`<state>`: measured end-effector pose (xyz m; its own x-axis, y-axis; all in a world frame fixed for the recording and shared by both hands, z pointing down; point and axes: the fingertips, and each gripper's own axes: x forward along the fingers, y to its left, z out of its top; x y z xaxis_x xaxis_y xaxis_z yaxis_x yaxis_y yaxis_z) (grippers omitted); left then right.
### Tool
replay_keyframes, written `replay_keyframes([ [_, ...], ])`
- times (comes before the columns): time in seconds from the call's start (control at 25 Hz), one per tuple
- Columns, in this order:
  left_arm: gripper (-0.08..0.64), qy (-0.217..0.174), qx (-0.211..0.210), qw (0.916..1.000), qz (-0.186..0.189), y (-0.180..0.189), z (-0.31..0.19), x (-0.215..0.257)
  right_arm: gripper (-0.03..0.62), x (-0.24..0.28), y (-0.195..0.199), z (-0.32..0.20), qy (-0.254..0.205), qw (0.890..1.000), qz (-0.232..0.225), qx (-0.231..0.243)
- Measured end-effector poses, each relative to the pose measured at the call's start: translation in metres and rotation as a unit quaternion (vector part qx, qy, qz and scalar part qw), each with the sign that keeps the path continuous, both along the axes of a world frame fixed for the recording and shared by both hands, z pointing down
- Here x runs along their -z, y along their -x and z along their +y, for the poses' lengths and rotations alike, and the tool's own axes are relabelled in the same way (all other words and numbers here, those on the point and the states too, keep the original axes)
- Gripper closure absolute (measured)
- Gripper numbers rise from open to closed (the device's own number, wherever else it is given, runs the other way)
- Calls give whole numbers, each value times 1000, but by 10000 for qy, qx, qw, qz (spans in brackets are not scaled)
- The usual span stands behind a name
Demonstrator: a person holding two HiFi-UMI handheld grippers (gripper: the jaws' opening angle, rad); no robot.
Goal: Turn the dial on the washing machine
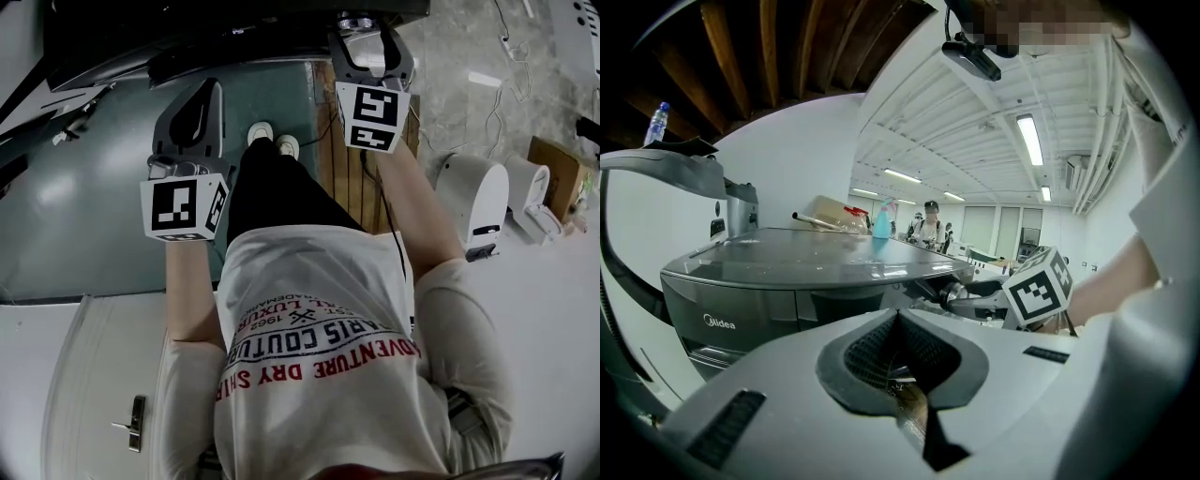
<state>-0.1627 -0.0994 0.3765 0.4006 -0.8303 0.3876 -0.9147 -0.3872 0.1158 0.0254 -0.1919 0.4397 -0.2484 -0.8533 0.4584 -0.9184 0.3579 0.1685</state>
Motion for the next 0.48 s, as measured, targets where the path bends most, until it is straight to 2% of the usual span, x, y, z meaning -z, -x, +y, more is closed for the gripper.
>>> replay_keyframes([
  [0.16, 545, 25, -20, 10000, 28, -2, 1, 0, 285, 2, 4, 3, -278, 9974, 648, 157],
  [0.32, 545, 81, -23, 10000, 23, 0, 3, -4, 286, -11, 1, 4, -361, 9889, 1410, 289],
  [0.48, 545, 149, 4, 9999, 51, 4, 3, -9, 301, -14, -1, 2, -391, 9859, 1610, 221],
])
